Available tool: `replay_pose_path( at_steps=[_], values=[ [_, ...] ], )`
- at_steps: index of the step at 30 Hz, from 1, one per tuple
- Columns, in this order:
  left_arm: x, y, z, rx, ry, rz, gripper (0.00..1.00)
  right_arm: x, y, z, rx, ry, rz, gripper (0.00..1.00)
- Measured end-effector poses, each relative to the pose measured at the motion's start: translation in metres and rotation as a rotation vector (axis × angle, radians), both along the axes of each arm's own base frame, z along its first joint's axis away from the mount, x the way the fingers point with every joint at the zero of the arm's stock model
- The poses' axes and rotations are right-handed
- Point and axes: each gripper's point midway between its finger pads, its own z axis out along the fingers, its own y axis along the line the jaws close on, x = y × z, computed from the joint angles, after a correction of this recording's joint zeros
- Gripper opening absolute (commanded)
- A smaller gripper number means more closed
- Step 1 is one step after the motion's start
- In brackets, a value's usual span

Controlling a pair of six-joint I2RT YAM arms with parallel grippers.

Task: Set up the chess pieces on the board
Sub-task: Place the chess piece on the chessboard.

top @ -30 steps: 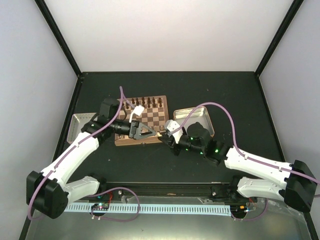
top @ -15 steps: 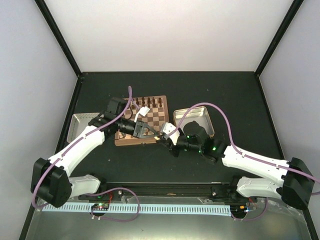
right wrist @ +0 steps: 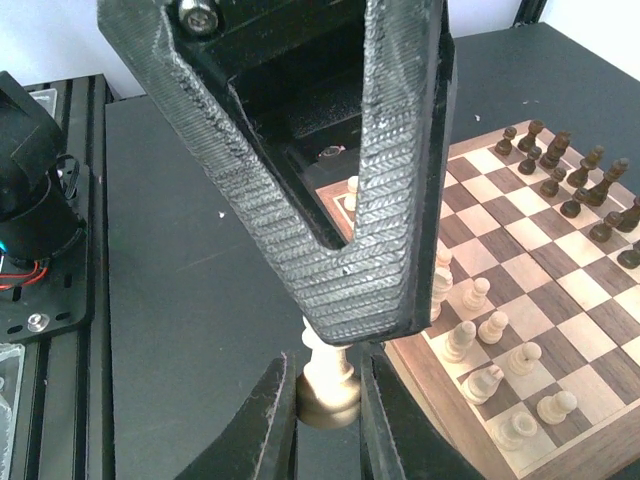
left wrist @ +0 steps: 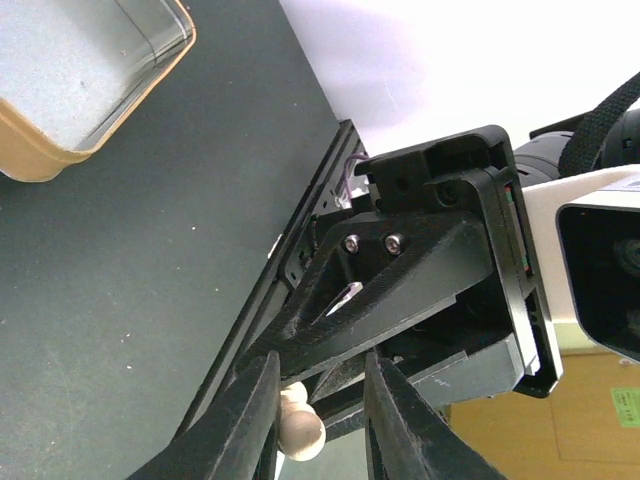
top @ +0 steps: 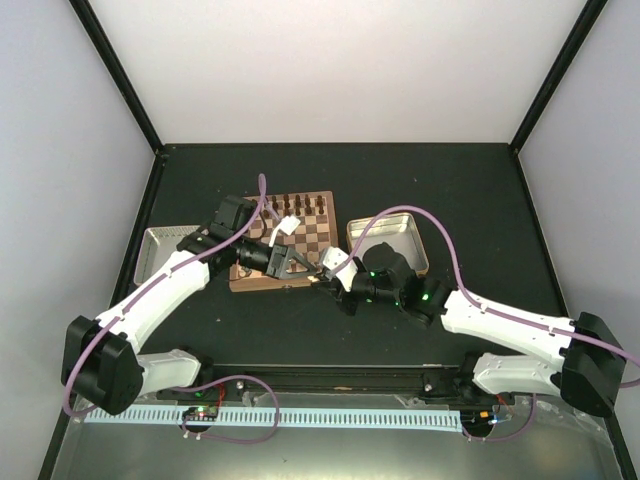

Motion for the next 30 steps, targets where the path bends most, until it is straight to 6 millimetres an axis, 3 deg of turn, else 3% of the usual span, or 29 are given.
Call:
replay_pose_path(
  at_steps=[22, 28, 30],
  values=[
    [-0.001, 0.002, -0.022, 0.110, 0.015, 0.008, 0.26, 0.006, 0.003, -0.010, -0.055, 0.019, -0.018, 0.10],
    [0.000, 0.004, -0.025, 0.130, 0.017, 0.016, 0.06, 0.005, 0.003, -0.012, -0.069, 0.022, -0.001, 0.11],
    [0.000, 0.004, -0.027, 0.136, 0.016, 0.018, 0.05, 0.005, 0.003, -0.013, -0.074, 0.023, -0.001, 0.17]
  ],
)
